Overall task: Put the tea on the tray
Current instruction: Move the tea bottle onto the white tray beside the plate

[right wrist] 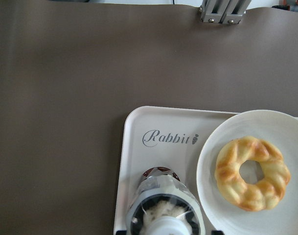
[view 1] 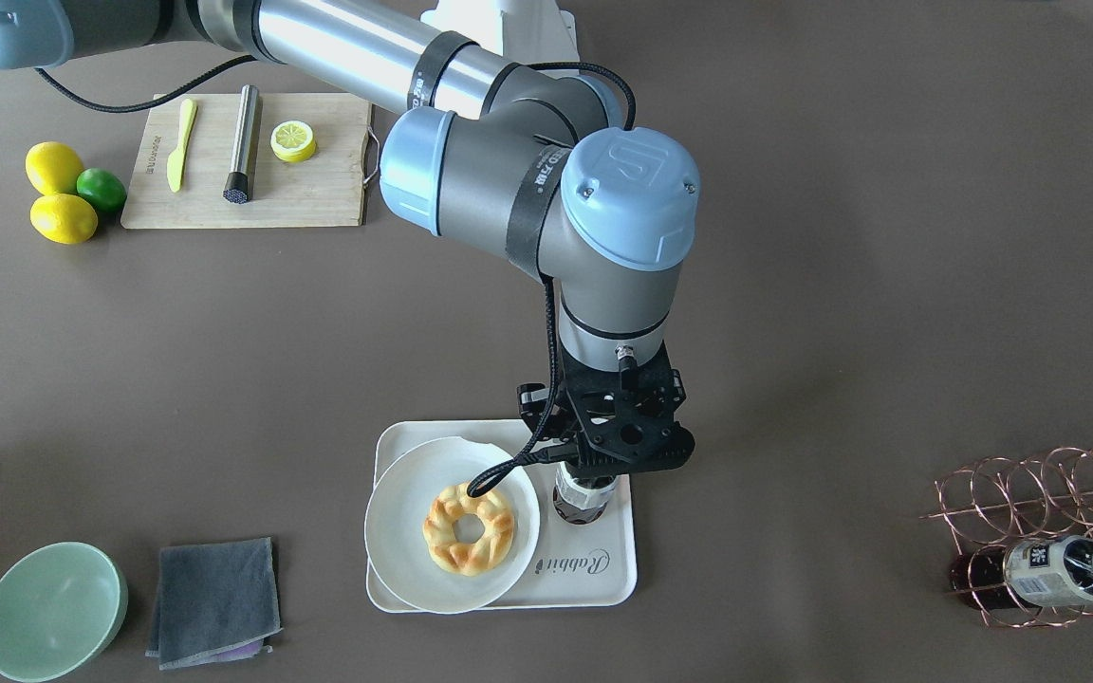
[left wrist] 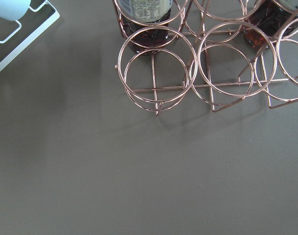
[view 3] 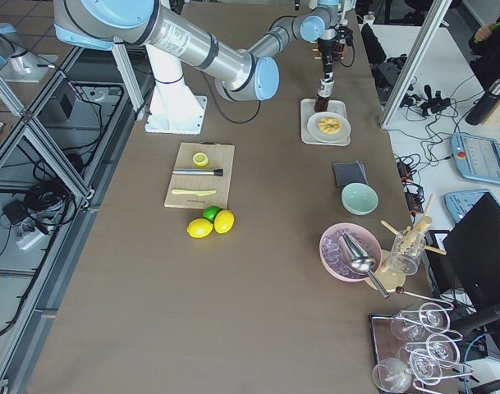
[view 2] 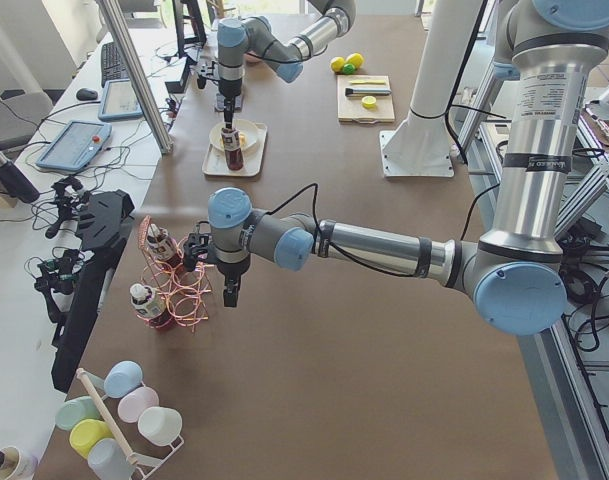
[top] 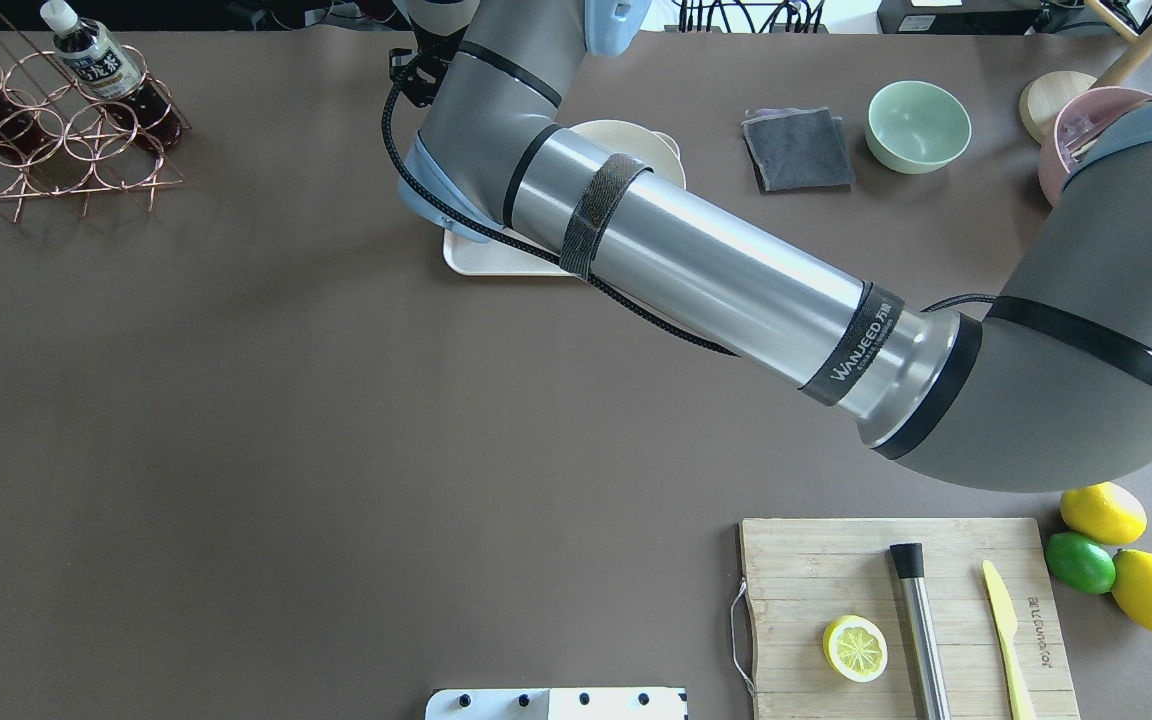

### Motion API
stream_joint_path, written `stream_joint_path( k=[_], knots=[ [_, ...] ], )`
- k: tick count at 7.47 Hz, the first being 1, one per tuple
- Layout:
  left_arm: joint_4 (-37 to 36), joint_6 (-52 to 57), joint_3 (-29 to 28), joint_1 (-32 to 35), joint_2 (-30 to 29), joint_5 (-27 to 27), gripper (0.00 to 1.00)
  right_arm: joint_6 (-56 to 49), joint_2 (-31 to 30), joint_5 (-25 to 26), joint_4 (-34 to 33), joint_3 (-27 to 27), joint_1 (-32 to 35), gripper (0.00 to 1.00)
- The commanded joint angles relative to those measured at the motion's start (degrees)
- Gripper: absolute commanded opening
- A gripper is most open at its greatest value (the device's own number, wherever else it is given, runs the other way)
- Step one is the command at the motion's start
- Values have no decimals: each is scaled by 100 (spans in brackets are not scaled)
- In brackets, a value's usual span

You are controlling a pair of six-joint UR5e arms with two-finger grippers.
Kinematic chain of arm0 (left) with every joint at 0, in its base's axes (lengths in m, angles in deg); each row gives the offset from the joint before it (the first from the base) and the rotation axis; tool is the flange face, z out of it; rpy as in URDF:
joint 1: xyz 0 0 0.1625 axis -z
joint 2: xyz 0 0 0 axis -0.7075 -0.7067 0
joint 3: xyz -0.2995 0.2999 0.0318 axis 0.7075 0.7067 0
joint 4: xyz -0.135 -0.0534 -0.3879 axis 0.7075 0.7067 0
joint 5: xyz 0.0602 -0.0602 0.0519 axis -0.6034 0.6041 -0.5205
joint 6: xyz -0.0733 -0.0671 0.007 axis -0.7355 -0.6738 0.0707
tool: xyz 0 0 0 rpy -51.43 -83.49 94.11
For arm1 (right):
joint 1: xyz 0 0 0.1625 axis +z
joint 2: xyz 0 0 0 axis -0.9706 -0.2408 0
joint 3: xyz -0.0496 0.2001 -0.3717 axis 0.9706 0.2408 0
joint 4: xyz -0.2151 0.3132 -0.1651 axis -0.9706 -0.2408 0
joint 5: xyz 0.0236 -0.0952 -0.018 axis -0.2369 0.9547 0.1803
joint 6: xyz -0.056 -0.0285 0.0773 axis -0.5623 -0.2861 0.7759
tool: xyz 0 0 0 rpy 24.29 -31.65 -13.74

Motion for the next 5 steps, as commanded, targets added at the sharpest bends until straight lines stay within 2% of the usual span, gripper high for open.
stream_joint_path(
  k=[1, 2, 3, 4, 5],
  knots=[
    [0, 0, -157, 7, -164, 0, 98, 9, 39, 14, -10, -52, 47, 99],
    [0, 0, -175, 25, -199, 9, 98, 0, 48, -169, -62, -226, 135, 99],
    [0, 0, -175, 42, -200, 9, 98, 9, 22, -484, -385, -498, 275, 99],
    [0, 130, -158, 164, -191, 18, 98, -43, -135, -565, -1354, -1318, 311, 99],
    [-35, 593, -175, 296, -130, 35, 98, -174, -528, -592, -2295, -2406, 364, 99]
  ],
)
